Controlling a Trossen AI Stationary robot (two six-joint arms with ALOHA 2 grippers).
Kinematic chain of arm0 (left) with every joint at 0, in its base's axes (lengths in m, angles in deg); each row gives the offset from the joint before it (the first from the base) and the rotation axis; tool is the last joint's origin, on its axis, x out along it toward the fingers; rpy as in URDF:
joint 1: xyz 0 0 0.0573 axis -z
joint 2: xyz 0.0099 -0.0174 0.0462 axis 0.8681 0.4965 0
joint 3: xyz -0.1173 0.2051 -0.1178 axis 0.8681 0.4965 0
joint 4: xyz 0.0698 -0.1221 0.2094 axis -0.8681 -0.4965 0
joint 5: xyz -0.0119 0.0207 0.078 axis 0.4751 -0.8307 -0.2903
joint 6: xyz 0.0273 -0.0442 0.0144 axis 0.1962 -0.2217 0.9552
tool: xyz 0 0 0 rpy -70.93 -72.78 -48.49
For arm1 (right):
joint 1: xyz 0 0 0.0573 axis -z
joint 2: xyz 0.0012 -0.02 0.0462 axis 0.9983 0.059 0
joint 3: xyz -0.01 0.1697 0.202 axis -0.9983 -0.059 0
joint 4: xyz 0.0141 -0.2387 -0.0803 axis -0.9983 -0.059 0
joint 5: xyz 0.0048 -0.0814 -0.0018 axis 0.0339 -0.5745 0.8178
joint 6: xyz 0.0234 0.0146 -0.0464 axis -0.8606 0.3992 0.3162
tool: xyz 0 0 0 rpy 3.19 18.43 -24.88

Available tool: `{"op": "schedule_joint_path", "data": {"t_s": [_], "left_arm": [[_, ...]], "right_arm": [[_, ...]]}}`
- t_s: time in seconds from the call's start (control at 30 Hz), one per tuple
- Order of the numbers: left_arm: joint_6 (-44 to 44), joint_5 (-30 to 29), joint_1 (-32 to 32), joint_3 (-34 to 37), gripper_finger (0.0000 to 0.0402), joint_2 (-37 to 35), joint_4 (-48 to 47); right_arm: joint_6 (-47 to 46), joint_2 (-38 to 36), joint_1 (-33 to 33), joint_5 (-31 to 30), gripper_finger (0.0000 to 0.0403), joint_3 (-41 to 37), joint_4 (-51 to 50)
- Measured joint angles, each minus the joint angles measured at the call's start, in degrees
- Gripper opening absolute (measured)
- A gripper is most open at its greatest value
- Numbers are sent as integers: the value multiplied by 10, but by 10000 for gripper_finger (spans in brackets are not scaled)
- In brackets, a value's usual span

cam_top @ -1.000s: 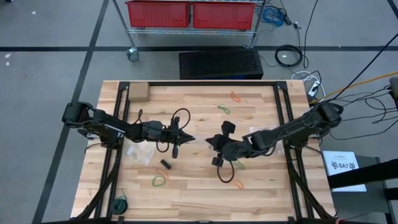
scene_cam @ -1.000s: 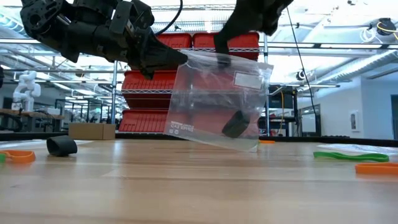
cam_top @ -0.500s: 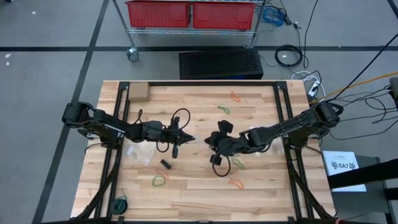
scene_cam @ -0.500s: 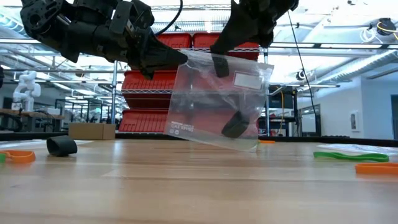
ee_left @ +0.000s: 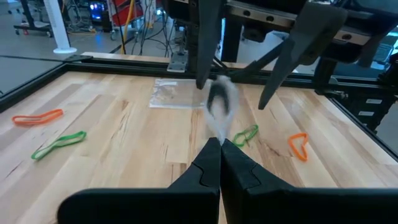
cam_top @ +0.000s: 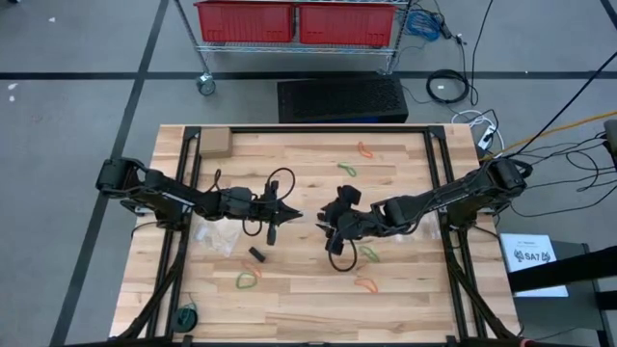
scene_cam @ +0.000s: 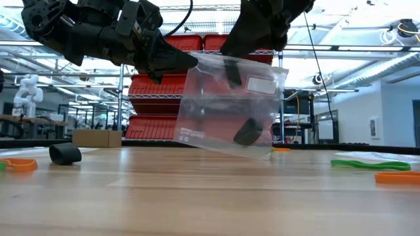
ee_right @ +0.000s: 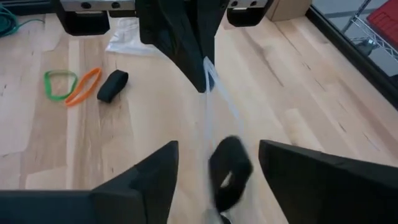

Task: Sort rubber bands
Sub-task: Put the black rubber band into the top left transparent zip bag

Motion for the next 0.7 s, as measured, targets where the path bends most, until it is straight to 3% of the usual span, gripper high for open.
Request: {"op": "schedule_joint_path", "data": {"t_s": [0.33, 0.5, 0.7], "left_arm": [[0, 0, 0, 0, 0, 0, 0], [1, -31, -3, 0, 0, -5, -3], [1, -35, -35, 8, 0, -16, -3]], "right_arm": [[16, -25, 5, 2, 228, 5, -9], [22, -34, 5, 72, 226, 31, -11], [19, -26, 7, 110, 212, 28, -21]]}}
